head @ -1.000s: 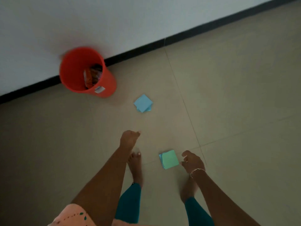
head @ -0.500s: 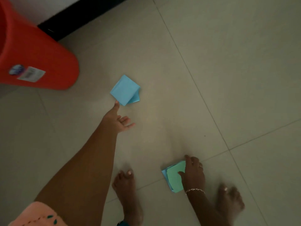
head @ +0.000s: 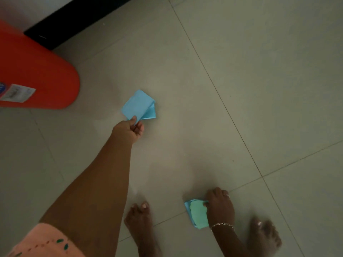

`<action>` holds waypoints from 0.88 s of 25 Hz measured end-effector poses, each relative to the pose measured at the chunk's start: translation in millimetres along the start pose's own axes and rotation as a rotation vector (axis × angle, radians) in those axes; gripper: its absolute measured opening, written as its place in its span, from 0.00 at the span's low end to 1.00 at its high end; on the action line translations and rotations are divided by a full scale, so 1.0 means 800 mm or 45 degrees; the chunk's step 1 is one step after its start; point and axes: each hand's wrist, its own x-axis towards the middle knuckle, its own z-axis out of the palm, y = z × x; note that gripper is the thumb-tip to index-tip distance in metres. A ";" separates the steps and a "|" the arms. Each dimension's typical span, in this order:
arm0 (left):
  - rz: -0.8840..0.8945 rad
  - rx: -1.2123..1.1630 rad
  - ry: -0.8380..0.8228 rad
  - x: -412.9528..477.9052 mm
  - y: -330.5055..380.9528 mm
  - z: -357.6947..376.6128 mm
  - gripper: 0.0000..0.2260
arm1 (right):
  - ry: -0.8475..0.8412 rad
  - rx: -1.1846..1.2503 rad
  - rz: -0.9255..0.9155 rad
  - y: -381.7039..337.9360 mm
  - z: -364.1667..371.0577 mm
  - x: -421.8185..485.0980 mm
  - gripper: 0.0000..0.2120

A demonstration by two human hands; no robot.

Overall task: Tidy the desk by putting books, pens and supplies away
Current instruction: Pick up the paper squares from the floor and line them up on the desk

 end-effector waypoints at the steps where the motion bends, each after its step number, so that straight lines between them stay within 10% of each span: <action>1: 0.008 0.006 0.009 -0.012 -0.001 -0.006 0.09 | -0.004 0.012 0.001 -0.002 -0.015 -0.008 0.16; 15: -0.063 -0.076 -0.240 -0.385 0.029 -0.108 0.08 | 0.749 0.821 -0.186 -0.069 -0.313 -0.217 0.24; 22: 0.081 -0.149 -0.597 -0.617 0.130 -0.142 0.08 | 0.528 1.434 -0.297 -0.176 -0.507 -0.353 0.31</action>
